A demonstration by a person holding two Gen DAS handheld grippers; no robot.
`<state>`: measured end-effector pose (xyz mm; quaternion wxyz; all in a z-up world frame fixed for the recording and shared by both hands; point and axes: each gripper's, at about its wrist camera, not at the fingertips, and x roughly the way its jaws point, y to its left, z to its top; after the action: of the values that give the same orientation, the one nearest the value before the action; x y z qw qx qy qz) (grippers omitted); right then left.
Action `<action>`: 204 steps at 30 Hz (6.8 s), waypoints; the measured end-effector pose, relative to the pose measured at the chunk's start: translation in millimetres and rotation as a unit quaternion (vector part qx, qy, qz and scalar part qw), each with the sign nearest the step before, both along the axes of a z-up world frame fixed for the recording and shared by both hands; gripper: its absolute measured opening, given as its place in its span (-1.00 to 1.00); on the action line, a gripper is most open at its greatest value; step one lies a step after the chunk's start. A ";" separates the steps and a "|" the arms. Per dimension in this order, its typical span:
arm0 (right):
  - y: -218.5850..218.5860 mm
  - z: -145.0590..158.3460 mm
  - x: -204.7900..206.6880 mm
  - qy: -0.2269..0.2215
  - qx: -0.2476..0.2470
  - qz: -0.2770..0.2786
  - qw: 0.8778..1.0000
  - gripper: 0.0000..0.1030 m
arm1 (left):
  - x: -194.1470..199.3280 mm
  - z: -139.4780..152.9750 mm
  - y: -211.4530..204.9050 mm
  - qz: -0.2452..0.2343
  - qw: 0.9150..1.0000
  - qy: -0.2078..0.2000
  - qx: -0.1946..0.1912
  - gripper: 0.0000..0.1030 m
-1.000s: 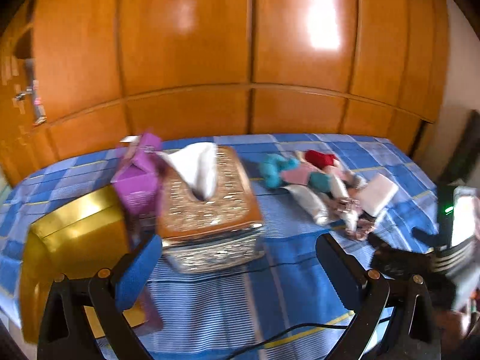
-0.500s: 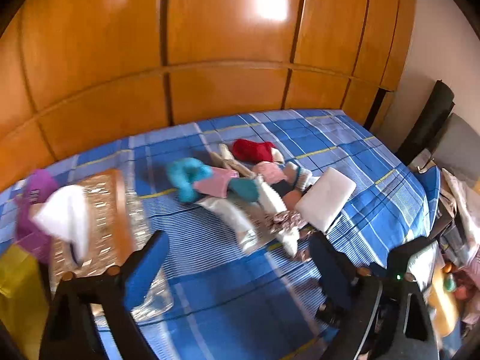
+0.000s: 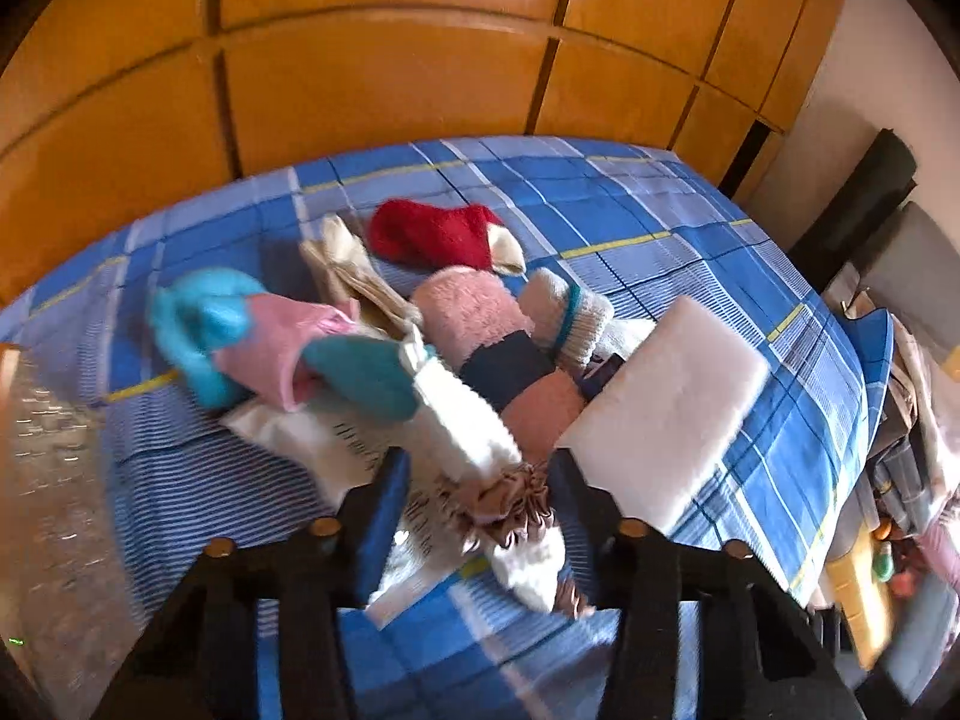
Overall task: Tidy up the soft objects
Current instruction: 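Grasp the white sock and brown scrunchie with the left gripper, then carry the sock and scrunchie to the gold tray and release with left gripper while right gripper grasps white towel, then carry the white towel to the gold tray and release with the right gripper, then move both tools back over the pile of soft items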
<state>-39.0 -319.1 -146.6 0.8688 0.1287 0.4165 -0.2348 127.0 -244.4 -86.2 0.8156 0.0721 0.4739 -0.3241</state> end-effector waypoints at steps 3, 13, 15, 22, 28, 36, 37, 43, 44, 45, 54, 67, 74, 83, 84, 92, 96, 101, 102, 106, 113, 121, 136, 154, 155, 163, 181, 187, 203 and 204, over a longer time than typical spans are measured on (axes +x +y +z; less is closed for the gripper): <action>3.2 -1.4 -3.1 -0.012 -0.010 -0.003 1.000 1.00 | 2.2 -4.7 -0.1 -0.002 1.000 0.014 -0.020 -0.43; 9.5 -0.9 -4.8 -0.023 -0.023 0.006 0.999 1.00 | -31.4 16.6 43.9 -0.028 0.998 -0.011 -0.053 -0.70; 8.5 0.5 -4.5 -0.019 -0.018 0.011 1.000 1.00 | -38.9 14.0 53.8 -0.028 0.998 -0.008 -0.050 -0.70; -13.5 16.7 -1.2 -0.014 0.047 0.025 0.998 0.77 | -56.5 -2.6 74.3 -0.029 0.999 -0.002 -0.026 -0.65; -29.3 33.5 -2.7 -0.039 0.100 0.018 0.994 0.77 | -42.2 -16.5 73.8 -0.005 0.999 0.027 -0.028 0.10; -54.1 57.4 10.9 -0.096 0.172 0.018 0.980 0.77 | -48.5 -27.4 65.9 -0.030 0.998 0.034 -0.037 -0.39; -58.5 58.0 15.1 -0.100 0.180 0.014 0.978 0.77 | -50.9 -25.7 64.9 -0.037 0.998 0.030 -0.038 -0.41; -75.5 64.9 38.1 -0.135 0.224 0.003 0.965 0.77 | -61.5 -11.0 70.9 -0.044 0.998 0.011 -0.040 -0.43; -77.5 64.8 42.9 -0.134 0.227 0.004 0.965 0.77 | -62.9 -8.1 72.8 -0.042 0.998 0.004 -0.037 -0.43; -78.4 64.6 48.0 -0.136 0.228 0.003 0.964 0.77 | -63.5 -6.4 74.4 -0.041 0.998 0.001 -0.036 -0.43; -79.3 60.9 70.2 -0.137 0.238 0.023 0.961 -0.49 | -56.1 34.0 87.4 -0.030 0.997 -0.028 -0.060 -0.43; -51.1 62.1 72.4 -0.119 0.213 0.083 0.966 -0.49 | 84.7 135.4 124.2 0.112 0.988 -0.071 -0.077 -0.43; -36.5 63.6 75.4 -0.106 0.167 0.097 0.975 -0.49 | 126.3 172.7 248.3 0.251 0.958 -0.120 -0.063 -0.43; -23.0 74.0 76.7 -0.093 0.118 0.116 0.982 -0.49 | 61.0 115.7 414.9 0.382 0.919 -0.091 -0.043 -0.42; -23.1 73.3 77.5 -0.090 0.119 0.115 0.982 -0.49 | 50.4 102.5 428.2 0.394 0.915 -0.080 -0.044 -0.42; -10.9 84.8 86.7 -0.079 0.096 0.124 0.984 -0.49 | 11.7 13.3 458.1 0.429 0.903 0.004 -0.031 -0.38; -1.5 94.5 94.9 -0.075 0.078 0.137 0.985 -0.49 | -0.8 -2.1 445.2 0.415 0.909 0.009 -0.026 -0.32; 8.8 105.4 112.0 -0.066 0.056 0.150 0.985 -0.49 | -14.9 4.4 435.3 0.413 0.910 -0.003 -0.030 0.08; 11.0 107.3 116.1 -0.064 0.054 0.154 0.985 -0.49 | -18.7 7.5 435.4 0.414 0.910 -0.008 -0.033 0.10; 24.1 119.9 131.5 -0.065 0.044 0.173 0.982 -0.49 | -34.1 16.9 443.6 0.426 0.904 -0.026 -0.032 0.26; 45.2 149.7 165.1 -0.080 0.028 0.196 0.977 -0.49 | -66.5 17.5 461.7 0.439 0.898 -0.035 -0.014 0.28; 80.4 182.0 217.1 -0.090 0.041 0.226 0.969 -0.49 | -89.8 15.3 470.7 0.454 0.890 -0.032 -0.019 0.28; 270.0 229.8 209.6 -0.108 0.143 0.466 0.866 -0.49 | -100.1 27.9 470.0 0.454 0.889 -0.059 -0.013 0.28; 379.7 121.3 184.5 0.019 0.042 0.557 0.829 -0.49 | -103.6 29.8 468.7 0.449 0.891 -0.066 -0.012 0.29; 381.9 119.1 183.7 0.021 0.039 0.558 0.829 -0.48 | -103.4 29.6 468.1 0.448 0.891 -0.066 -0.011 0.29; 397.4 99.5 193.3 0.031 0.024 0.547 0.836 -0.30 | -104.0 29.6 464.2 0.444 0.893 -0.068 -0.008 0.34; 354.6 135.7 137.4 -0.068 -0.008 0.507 0.859 -0.12 | -105.6 33.7 455.1 0.435 0.897 -0.076 -0.006 0.35; 316.0 139.6 119.5 -0.088 -0.005 0.471 0.878 -0.12 | -110.4 43.6 443.6 0.424 0.900 -0.096 0.001 0.35; 194.0 117.7 92.6 -0.080 0.014 0.344 0.935 -0.11 | -124.4 63.4 396.5 0.361 0.922 -0.138 0.024 0.35; 186.9 116.5 90.5 -0.078 0.015 0.337 0.938 -0.11 | -125.2 64.8 393.1 0.356 0.924 -0.141 0.025 0.35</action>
<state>51.5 -132.2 -30.1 0.9247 0.0113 0.3699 0.0889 1.9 148.6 -21.4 0.9335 -0.0363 0.3564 0.0125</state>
